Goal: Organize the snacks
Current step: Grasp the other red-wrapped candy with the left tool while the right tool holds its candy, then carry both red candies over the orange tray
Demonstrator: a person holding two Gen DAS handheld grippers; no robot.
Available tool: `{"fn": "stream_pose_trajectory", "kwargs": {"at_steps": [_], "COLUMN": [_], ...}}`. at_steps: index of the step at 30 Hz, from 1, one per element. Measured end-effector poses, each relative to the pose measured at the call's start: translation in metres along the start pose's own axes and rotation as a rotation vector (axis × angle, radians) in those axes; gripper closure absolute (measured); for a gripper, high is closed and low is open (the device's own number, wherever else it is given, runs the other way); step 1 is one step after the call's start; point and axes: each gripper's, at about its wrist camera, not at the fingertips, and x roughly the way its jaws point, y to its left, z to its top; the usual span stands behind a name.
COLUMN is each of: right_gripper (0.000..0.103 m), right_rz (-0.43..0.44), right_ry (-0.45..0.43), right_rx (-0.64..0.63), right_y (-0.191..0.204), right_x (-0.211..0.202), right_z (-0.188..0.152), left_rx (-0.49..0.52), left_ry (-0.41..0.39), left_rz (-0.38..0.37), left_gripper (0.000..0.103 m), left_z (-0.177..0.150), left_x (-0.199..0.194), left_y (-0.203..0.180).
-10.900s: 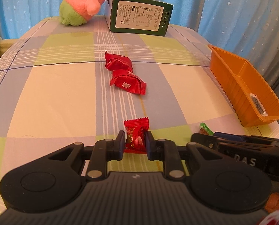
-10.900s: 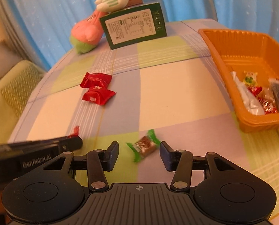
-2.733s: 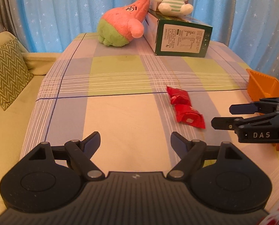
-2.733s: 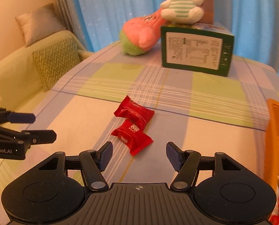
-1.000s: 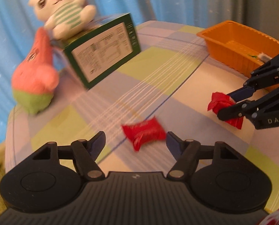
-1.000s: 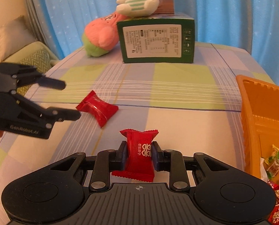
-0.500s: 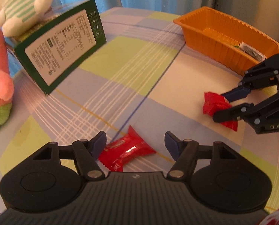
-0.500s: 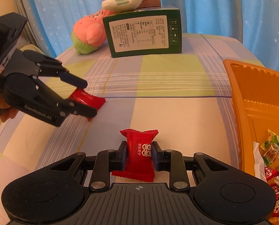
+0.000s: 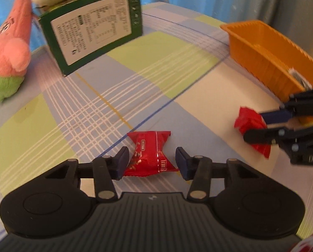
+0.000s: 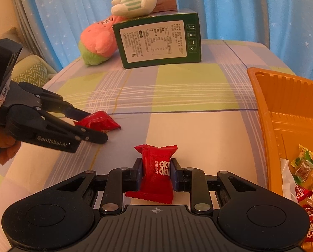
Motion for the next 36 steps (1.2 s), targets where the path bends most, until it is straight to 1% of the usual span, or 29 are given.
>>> {"fn": "stream_pose_trajectory", "kwargs": {"at_steps": [2,5,7,8,10,14,21,23,25,29,33,36], "right_gripper": [0.076,0.076,0.076,0.076,0.076,0.076,0.076,0.076,0.076,0.076,0.076,0.076], "right_rz": [0.0,-0.005,-0.006,-0.007,-0.009,-0.004,-0.001,0.0,-0.002,-0.01,-0.019,-0.025], "right_ry": [0.0,0.002,0.003,0.003,0.0,0.0,-0.001,-0.001,-0.001,-0.005,-0.011,-0.026], "right_rx": [-0.001,0.002,0.003,0.002,0.003,0.005,0.032,0.042,0.047,0.063,0.051,0.049], "right_y": [0.0,0.0,0.0,0.0,0.002,0.006,0.016,0.02,0.024,0.031,0.039,0.043], "right_x": [0.0,0.0,0.0,0.0,-0.002,-0.007,-0.032,-0.042,-0.053,-0.078,-0.104,-0.125], "right_z": [-0.001,-0.001,-0.001,-0.001,-0.002,-0.004,-0.019,-0.023,-0.028,-0.037,-0.044,-0.047], "left_rx": [-0.032,-0.048,-0.074,-0.099,-0.137,-0.197,-0.305,-0.333,-0.379,-0.438,-0.462,-0.49], "left_ry": [-0.004,-0.002,-0.014,-0.017,-0.022,-0.033,-0.057,-0.066,-0.078,-0.101,-0.119,-0.139], "left_rz": [0.003,0.035,0.055,0.069,0.087,0.116,0.19,0.207,0.202,0.213,0.242,0.247], "left_gripper": [0.058,0.063,0.077,0.077,0.081,0.082,0.082,0.082,0.082,0.082,0.082,0.082], "left_z": [0.001,0.0,-0.002,-0.003,-0.007,-0.02,-0.05,-0.058,-0.066,-0.078,-0.087,-0.092], "left_x": [0.002,0.005,0.004,0.003,0.0,-0.014,-0.052,-0.065,-0.079,-0.108,-0.137,-0.157], "left_y": [-0.001,-0.005,-0.005,-0.004,-0.004,-0.011,-0.041,-0.051,-0.059,-0.077,-0.097,-0.109]}}
